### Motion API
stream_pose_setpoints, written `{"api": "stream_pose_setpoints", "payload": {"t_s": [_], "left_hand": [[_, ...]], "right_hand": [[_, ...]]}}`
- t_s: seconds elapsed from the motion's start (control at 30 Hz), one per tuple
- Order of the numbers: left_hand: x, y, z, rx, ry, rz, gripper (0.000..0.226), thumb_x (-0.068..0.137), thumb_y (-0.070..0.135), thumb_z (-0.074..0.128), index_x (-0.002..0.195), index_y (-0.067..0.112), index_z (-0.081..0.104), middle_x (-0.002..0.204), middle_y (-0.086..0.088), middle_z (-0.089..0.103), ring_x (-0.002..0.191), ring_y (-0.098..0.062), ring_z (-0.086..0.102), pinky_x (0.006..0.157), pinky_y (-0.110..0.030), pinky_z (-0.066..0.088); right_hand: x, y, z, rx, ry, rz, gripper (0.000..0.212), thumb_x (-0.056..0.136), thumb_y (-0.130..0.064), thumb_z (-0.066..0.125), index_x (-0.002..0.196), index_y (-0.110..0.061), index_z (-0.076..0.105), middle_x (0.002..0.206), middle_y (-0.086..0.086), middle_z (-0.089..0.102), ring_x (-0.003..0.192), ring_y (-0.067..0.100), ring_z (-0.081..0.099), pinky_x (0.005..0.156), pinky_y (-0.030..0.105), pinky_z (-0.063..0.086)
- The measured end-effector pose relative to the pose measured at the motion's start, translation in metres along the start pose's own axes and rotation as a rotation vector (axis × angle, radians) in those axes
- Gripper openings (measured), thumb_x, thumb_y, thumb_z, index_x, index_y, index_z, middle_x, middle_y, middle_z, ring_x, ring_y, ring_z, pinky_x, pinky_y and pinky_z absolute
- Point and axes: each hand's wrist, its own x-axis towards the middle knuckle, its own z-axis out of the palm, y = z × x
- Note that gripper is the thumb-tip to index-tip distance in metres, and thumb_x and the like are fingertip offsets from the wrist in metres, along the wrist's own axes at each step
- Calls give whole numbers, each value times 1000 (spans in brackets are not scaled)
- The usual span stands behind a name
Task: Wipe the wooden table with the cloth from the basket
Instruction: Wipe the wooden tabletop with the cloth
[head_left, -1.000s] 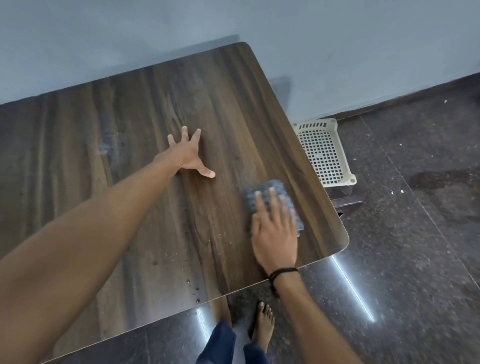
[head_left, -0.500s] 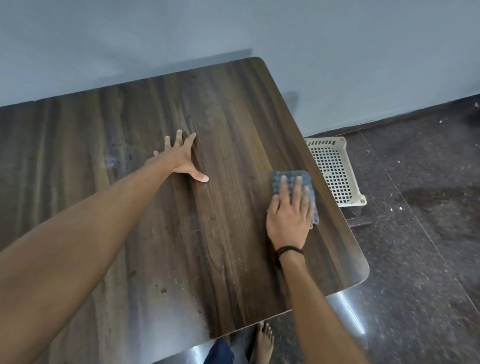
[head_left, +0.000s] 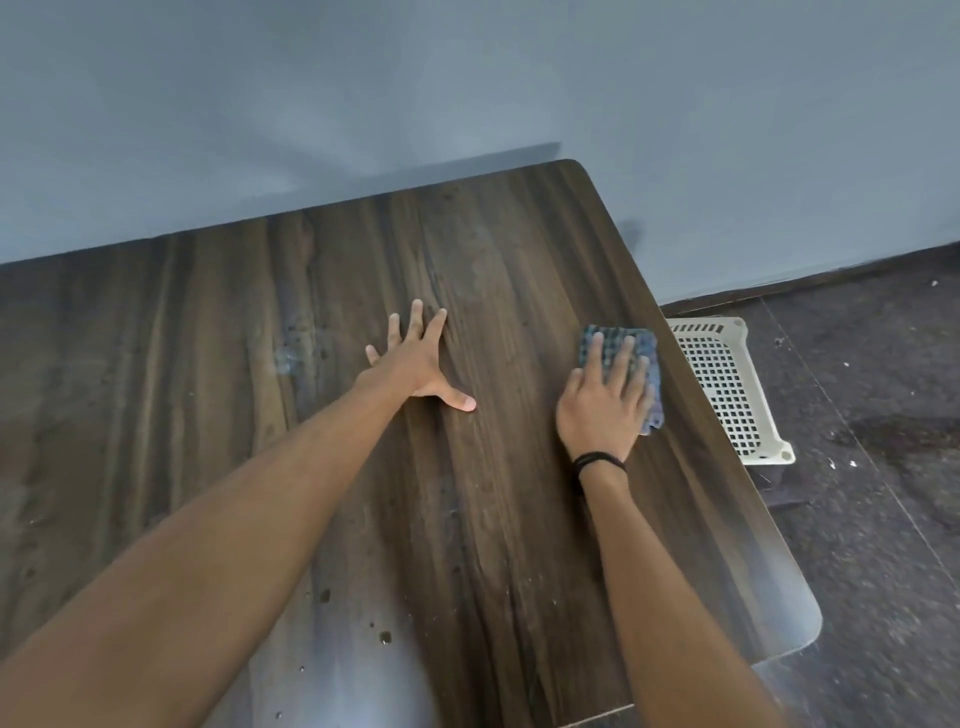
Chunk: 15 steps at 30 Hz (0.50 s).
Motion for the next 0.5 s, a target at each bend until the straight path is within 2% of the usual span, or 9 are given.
{"api": "stream_pose_setpoints", "payload": {"t_s": [0.1, 0.2, 0.23, 0.3, 0.33, 0.43, 0.47, 0.5], "left_hand": [[0, 0, -1, 6, 11, 14, 150, 53, 60, 90, 156, 35, -16, 159, 5, -36, 147, -30, -28, 114, -68, -1], [2, 0, -4, 4, -3, 0, 151, 53, 59, 90, 156, 34, -18, 158, 4, -36, 147, -31, -28, 114, -68, -1], [2, 1, -5, 16, -7, -4, 151, 53, 59, 90, 155, 34, -18, 158, 4, -36, 147, -32, -28, 114, -69, 0], [1, 4, -6, 36, -23, -6, 151, 54, 59, 90, 155, 33, -20, 158, 2, -37, 147, -33, -28, 113, -70, 1], [2, 5, -6, 39, -30, -7, 151, 55, 59, 90, 155, 32, -20, 158, 2, -37, 146, -34, -29, 113, -70, 1], [2, 5, -7, 45, -49, -16, 152, 55, 60, 89, 153, 33, -24, 157, 1, -39, 145, -35, -30, 112, -71, 1], [3, 5, -8, 46, -54, -18, 153, 55, 60, 89, 153, 33, -25, 156, 1, -40, 145, -35, -31, 112, -72, 1], [3, 6, -8, 47, -62, -19, 153, 55, 60, 89, 152, 33, -26, 156, 1, -40, 145, -35, -31, 112, -72, 1]], "right_hand": [[6, -4, 5, -52, -43, -226, 53, 106, -37, 29, 158, -33, 22, 167, 3, 13, 154, 25, 9, 125, 47, 7], [31, -7, -1, 35, 22, 45, 54, 106, -38, 27, 159, -31, 18, 168, 5, 7, 154, 28, 6, 124, 49, 5], [32, -10, 2, 8, -6, -22, 54, 106, -40, 25, 159, -32, 15, 168, 5, 4, 154, 28, 4, 124, 49, 3], [32, -13, 5, -47, -112, -323, 56, 104, -43, 15, 159, -33, 16, 167, 1, 4, 154, 25, 4, 125, 48, 5], [39, -9, 3, -70, -122, -376, 58, 102, -43, 12, 159, -31, 19, 167, 1, 6, 154, 24, 5, 125, 48, 6], [59, -7, -4, -17, -19, -30, 56, 104, -35, 24, 159, -29, 18, 167, 7, 7, 154, 29, 5, 124, 48, 2], [57, -13, -1, -26, -13, -72, 57, 103, -34, 26, 159, -29, 18, 167, 8, 9, 154, 30, 6, 124, 48, 2], [52, -17, 2, -31, -30, -190, 57, 102, -35, 25, 158, -30, 21, 167, 8, 12, 154, 30, 8, 124, 49, 4]]}}
